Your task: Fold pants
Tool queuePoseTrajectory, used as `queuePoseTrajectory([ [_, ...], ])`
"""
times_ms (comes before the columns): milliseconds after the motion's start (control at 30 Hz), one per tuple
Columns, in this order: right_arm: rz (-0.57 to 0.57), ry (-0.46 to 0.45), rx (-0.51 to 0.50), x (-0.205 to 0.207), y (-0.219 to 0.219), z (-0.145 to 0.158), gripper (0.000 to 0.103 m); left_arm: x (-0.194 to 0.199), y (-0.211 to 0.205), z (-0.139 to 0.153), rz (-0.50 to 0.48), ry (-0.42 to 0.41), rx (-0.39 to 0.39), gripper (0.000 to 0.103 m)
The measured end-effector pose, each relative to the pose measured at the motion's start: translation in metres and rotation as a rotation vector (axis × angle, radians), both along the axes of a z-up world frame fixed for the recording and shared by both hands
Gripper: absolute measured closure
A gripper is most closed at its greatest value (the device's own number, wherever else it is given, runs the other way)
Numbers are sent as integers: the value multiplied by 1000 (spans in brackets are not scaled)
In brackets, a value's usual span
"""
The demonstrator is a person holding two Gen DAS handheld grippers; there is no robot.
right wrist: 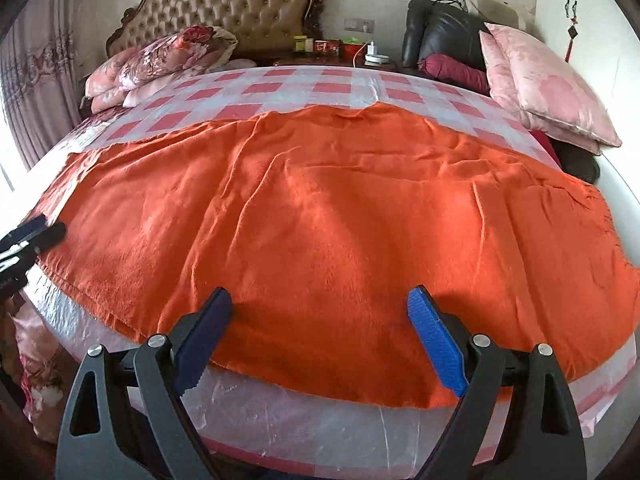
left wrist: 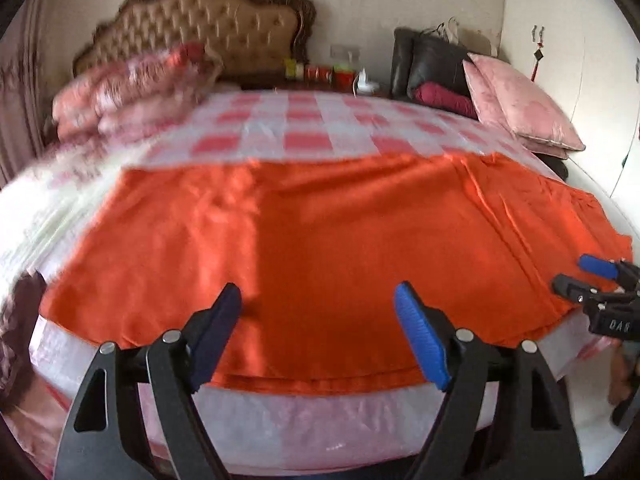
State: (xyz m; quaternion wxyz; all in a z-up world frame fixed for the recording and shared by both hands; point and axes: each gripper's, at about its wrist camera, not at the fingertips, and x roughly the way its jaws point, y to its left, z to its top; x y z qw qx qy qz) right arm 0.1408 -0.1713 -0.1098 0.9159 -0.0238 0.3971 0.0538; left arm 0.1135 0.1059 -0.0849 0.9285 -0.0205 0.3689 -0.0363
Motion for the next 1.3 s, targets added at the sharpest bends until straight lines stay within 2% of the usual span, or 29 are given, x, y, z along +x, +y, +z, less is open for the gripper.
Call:
queuePoseTrajectory([
  [133,-5,-9,2,-1,0,0,17,0,-10,-7,8,2,93,24],
  [433,-23,-12,-7,-4,1,1,17,-1,-4,-6,3,7,96,25],
  [467,-21,-10,-7,-3,1,1,17,-2,0,-5,7,8,86,30],
  [500,-18,-8,-3,-3,0,1,17,-5,7,-2,23,5,67,40],
  [567,-8,2,0,-2,-1,2,17,-15,32,7,82,-15,13,41],
  [667,-6,21,10,1,-2,5,17,-36,89,18,219,-39,-100,46],
  [700,-10,18,15,1,-3,6,17,-44,109,21,259,-46,-127,51],
  [800,1,13,36,3,4,10,17,-63,146,26,332,-60,-168,54],
  [900,31,-7,17,5,17,15,17,-73,170,22,356,-47,-181,59],
  [1133,78,15,-11,5,34,11,17,-66,174,16,321,-8,-215,61],
  [1233,70,34,-3,7,31,6,17,-56,177,10,353,26,-206,61],
  [1300,72,37,-4,7,30,5,17,-49,179,7,372,38,-164,63],
])
